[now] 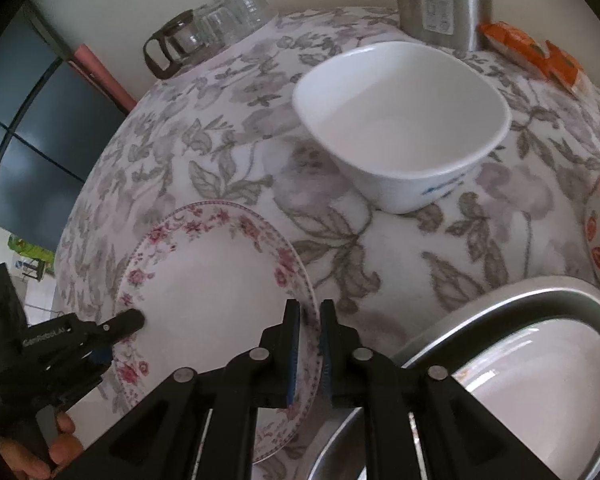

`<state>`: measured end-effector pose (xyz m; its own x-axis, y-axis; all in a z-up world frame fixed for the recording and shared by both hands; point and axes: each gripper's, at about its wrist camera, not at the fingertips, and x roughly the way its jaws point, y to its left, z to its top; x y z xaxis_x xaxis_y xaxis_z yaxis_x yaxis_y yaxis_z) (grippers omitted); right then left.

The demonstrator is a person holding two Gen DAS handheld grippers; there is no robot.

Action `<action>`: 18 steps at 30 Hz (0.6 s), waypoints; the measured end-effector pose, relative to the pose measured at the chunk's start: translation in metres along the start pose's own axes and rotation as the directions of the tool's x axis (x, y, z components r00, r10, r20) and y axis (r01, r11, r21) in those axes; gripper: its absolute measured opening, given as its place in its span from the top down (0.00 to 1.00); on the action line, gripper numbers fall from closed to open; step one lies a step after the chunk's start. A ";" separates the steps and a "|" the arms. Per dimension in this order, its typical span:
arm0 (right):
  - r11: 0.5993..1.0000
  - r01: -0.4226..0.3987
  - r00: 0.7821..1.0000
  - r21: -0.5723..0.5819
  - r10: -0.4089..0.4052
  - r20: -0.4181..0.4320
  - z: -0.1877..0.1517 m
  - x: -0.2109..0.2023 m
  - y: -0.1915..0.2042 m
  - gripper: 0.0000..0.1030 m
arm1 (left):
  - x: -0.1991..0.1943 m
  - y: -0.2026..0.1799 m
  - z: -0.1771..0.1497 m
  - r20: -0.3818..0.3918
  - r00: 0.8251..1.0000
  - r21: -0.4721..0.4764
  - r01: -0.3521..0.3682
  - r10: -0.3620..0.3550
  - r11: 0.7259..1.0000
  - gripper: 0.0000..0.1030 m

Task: Organize plates and bowls
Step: 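Lift the pink-rose plate with both grippers and carry it toward the steel tray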

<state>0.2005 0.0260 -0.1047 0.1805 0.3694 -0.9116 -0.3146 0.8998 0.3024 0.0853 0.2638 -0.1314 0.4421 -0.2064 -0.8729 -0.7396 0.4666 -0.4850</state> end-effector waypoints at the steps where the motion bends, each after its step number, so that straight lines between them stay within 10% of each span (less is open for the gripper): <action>1: 1.000 -0.012 1.000 0.004 0.012 -0.019 0.001 0.003 -0.002 0.87 | 0.001 0.000 0.002 -0.009 1.000 0.009 0.012 -0.011 1.000 0.82; 18: 0.999 -0.025 0.998 -0.036 0.027 0.050 0.000 -0.005 0.006 0.90 | 0.002 -0.005 0.011 -0.003 0.999 0.075 0.034 -0.034 0.997 0.82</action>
<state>0.1977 0.0297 -0.0988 0.2185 0.4049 -0.8879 -0.3519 0.8813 0.3153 0.0949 0.2705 -0.1300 0.4655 -0.2242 -0.8562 -0.6841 0.5226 -0.5088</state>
